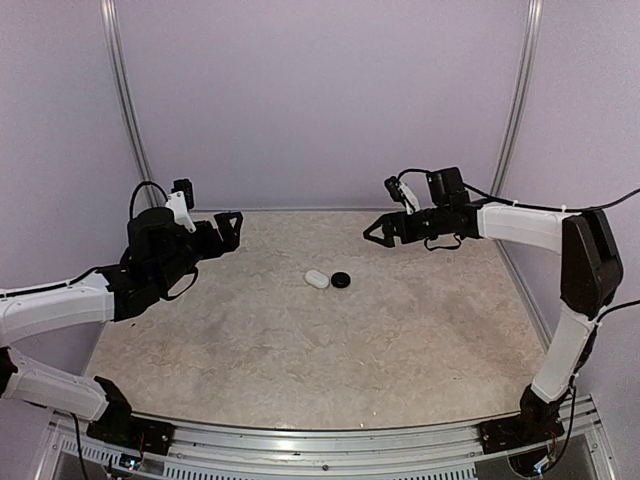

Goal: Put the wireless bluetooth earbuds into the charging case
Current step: Reset both arms

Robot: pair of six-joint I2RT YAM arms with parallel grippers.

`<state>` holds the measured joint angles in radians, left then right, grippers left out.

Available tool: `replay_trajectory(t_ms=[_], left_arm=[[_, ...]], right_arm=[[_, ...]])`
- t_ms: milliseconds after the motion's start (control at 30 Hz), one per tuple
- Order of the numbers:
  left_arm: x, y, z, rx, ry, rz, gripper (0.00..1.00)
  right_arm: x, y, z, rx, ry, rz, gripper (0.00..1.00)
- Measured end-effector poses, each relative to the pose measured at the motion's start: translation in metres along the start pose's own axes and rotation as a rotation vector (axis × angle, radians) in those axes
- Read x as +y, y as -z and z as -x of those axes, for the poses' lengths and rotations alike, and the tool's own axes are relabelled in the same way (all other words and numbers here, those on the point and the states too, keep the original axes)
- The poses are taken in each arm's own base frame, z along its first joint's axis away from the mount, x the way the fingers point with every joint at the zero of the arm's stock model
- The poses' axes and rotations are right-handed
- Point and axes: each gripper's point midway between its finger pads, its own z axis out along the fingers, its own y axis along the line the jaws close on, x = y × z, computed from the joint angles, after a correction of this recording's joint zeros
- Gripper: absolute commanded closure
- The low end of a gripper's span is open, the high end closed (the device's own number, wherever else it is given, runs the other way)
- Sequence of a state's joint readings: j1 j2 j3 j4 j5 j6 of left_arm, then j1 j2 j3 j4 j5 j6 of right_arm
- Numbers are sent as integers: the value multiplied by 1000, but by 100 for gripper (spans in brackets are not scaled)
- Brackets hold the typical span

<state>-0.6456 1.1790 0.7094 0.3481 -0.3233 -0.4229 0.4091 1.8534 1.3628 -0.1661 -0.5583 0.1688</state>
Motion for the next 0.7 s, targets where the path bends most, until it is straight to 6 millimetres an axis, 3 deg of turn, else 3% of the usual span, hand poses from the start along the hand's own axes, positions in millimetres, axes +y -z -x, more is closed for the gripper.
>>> replay_trajectory(t_ms=[100,200,333,500,700], left_arm=[[21,0,-5,18,-17,90,1],[33,0,-8,26,-22,145,1],[40,-1,-18,46,-11,172,1],[54,-4,-56,126,-7,204,1],[64,-8,-80,178,-1,233,1]], right_arm=[[11,37,20,-96,37,-54,1],[18,61,21,-161,43,-89,0],[24,88,-8,-213,20,-127,1],[26,111,-40,-254,8,-169,0],[21,117,-69,-268,2,-196,0]])
